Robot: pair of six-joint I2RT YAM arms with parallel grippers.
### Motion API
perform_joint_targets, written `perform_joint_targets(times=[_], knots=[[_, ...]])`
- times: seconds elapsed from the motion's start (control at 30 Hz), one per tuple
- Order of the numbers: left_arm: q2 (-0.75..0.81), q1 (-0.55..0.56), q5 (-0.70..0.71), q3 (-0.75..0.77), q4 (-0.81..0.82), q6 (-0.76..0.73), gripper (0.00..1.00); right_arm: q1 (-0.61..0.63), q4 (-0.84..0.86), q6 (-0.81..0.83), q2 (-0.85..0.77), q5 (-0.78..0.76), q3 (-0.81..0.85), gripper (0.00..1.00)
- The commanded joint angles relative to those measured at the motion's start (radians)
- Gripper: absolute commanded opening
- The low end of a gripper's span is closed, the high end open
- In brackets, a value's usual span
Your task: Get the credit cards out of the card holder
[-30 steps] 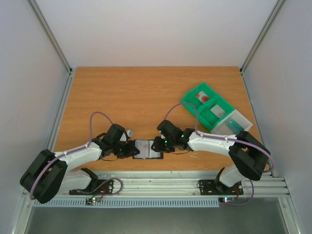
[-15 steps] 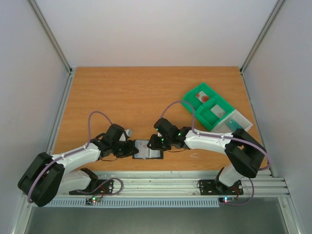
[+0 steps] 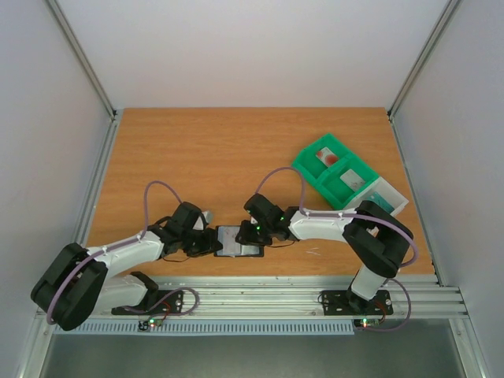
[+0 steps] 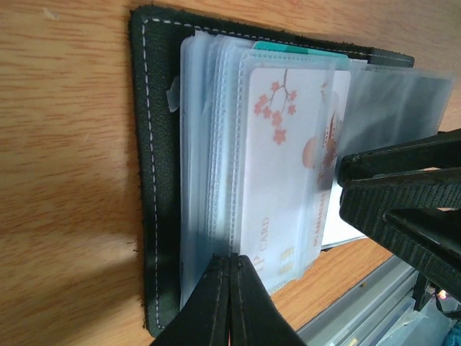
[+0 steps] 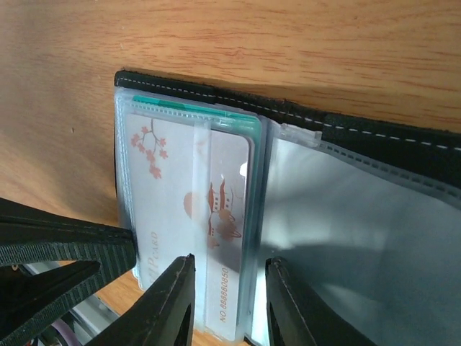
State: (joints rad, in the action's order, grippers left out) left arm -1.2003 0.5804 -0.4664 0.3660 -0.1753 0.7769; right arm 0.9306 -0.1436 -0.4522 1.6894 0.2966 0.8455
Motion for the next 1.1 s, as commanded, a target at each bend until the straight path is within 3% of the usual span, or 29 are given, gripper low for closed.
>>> perform_joint_targets(times=[0.0,0.57,1.07], knots=[[-0.010,0.006,0.048,-0.018,-0.004,-0.011,0.01,0.006,0.039,0.002,0.026,0.004,-0.004,0.29],[-0.005,0.005,0.103,-0.030,-0.031,-0.015,0.01,-0.016,0.235,-0.053,0.049,0.058,-0.101,0.13],[-0.055,0.005,0.127,-0.041,-0.013,-0.005,0.02,-0.078,0.294,-0.040,-0.001,0.097,-0.174,0.08]])
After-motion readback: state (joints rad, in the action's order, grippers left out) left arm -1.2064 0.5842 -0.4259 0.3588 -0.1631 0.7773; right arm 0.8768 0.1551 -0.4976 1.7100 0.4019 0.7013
